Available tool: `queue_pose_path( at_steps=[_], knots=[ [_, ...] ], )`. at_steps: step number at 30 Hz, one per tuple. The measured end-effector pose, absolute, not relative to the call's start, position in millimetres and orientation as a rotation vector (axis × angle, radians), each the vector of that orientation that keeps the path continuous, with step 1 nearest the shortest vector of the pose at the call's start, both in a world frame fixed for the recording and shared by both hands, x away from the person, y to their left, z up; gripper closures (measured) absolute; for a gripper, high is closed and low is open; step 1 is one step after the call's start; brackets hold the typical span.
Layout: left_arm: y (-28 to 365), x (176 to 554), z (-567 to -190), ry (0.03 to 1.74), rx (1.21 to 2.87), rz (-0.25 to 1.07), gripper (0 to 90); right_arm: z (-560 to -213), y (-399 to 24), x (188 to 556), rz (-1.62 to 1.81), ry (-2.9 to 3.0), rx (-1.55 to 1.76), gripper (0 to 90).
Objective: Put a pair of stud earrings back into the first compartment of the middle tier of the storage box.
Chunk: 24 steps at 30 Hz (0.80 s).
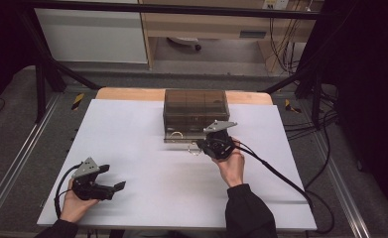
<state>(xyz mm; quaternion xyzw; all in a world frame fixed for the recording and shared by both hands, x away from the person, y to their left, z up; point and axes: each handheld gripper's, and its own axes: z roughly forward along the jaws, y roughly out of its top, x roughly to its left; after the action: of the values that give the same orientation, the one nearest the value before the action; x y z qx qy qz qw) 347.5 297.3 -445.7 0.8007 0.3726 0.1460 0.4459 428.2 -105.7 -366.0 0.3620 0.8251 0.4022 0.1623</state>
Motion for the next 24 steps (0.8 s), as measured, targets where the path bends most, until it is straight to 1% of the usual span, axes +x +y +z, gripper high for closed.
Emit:
queue_pose_path(
  at_steps=[24],
  knots=[
    [298.0, 347.6, -445.8, 0.922, 1.983, 0.360, 5.8, -370.9, -67.8, 480.2, 1.161, 2.318, 1.080, 87.1]
  ],
)
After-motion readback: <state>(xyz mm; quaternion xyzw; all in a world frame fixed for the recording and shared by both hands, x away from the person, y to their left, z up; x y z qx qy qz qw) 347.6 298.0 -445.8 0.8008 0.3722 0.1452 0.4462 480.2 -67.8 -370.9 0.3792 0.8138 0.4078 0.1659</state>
